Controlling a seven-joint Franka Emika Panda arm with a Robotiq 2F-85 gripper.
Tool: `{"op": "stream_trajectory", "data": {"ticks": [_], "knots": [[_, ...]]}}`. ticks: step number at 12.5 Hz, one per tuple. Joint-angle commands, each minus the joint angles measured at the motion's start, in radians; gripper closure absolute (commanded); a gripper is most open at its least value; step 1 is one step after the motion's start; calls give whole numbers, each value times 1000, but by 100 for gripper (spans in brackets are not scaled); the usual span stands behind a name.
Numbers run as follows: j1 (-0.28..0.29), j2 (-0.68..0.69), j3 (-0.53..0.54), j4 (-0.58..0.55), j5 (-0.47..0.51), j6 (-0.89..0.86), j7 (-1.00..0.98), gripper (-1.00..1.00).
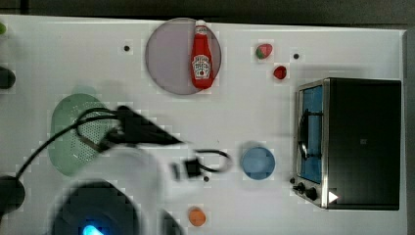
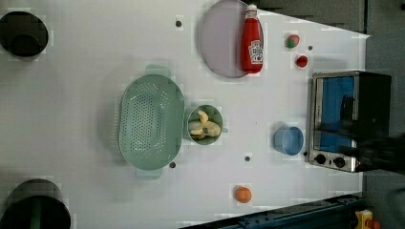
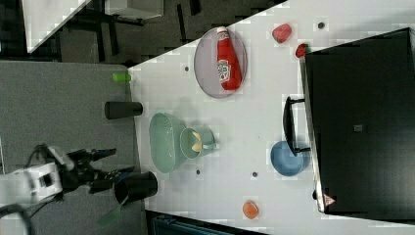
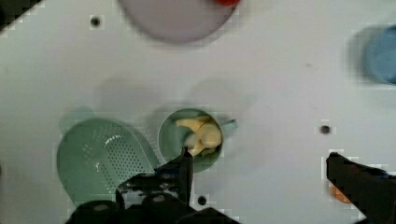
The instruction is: Pick Banana and place it in mug.
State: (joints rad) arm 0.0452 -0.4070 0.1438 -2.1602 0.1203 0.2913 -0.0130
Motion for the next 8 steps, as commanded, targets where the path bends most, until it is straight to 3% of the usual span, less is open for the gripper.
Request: {"op": "stream_trajectory", "data": {"ticks": [1, 4, 8], "knots": [[-36, 22, -118, 89, -30, -122, 36, -100], [-37, 24, -189, 142, -183, -142, -41, -100], [-36, 30, -190, 144, -158, -211, 50, -100]]}}
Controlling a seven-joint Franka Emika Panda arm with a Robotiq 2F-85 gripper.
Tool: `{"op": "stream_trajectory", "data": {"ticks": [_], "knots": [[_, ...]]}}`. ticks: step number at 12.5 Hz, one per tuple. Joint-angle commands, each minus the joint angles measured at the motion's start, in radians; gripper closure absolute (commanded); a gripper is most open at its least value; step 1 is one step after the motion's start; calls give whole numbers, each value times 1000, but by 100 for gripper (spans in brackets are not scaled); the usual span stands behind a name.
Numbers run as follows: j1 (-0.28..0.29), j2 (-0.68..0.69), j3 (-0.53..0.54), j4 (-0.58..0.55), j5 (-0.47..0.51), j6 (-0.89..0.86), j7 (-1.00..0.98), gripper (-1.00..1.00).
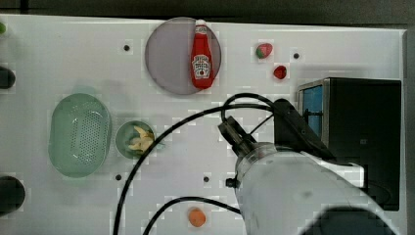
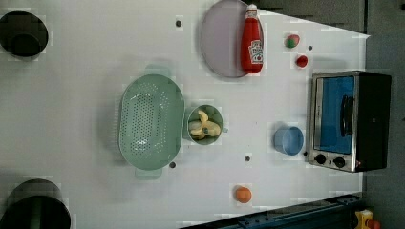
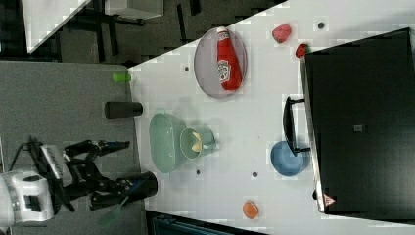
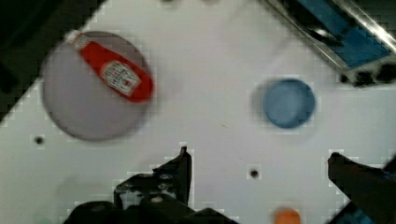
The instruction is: Pick Banana and place it in mug.
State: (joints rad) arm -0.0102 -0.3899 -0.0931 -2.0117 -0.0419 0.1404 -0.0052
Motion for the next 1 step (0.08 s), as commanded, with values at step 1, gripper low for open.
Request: {"op": "stream_trajectory", "data": {"ticks": [1], "knots": [[20, 13, 47, -4, 4, -59, 42, -100]]}}
